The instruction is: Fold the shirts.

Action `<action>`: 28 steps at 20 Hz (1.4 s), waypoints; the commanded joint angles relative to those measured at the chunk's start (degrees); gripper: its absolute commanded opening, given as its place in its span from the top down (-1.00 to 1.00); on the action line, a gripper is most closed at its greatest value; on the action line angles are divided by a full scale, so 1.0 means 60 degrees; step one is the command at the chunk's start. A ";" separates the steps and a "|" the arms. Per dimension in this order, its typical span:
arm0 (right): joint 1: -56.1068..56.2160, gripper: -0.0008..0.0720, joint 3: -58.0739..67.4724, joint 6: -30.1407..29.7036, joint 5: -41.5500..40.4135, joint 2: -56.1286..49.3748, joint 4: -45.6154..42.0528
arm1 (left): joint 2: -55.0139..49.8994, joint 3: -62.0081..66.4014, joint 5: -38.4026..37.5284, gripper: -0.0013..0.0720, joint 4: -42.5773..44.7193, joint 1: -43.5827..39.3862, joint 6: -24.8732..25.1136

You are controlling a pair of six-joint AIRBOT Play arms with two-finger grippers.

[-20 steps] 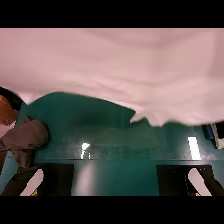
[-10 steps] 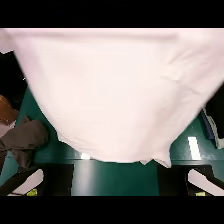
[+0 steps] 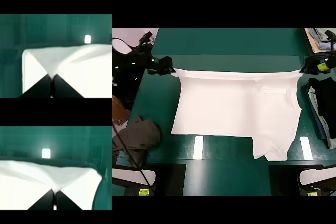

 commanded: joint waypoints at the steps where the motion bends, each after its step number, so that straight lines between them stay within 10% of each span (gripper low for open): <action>1: 0.0069 0.94 0.1191 0.0004 -0.0750 -0.1002 -0.0087 | -0.0648 0.0492 0.1359 0.90 0.0124 -0.0113 0.0000; 7: 0.0226 0.94 0.1428 0.0007 0.0328 -0.0965 -0.1220 | -0.0648 0.0721 -0.0142 0.90 0.0648 -0.0117 0.0262; 17: 0.0466 0.93 -0.5104 0.0736 -0.1865 0.1734 -0.1767 | -0.0648 -0.2065 -0.0616 0.90 0.1177 -0.0113 0.0729; 18: 0.0466 0.93 -0.5413 0.0783 -0.1989 0.1858 -0.1759 | -0.0641 -0.2069 -0.0619 0.51 0.1169 -0.0113 0.0659; 19: 0.0466 0.71 -0.5581 0.0892 -0.1956 0.1927 -0.1730 | -0.0586 -0.2069 -0.0645 -0.29 0.1144 -0.0113 0.0583; 20: 0.0426 0.02 -0.5581 0.0896 -0.1698 0.1942 -0.1523 | -0.0477 -0.2069 -0.0769 -0.51 0.1147 -0.0113 0.0441; 28: -0.1144 -0.13 -0.7668 -0.0270 -0.0186 0.4965 0.0204 | 0.2280 -0.4677 -0.2051 -0.52 0.2419 0.0164 0.0503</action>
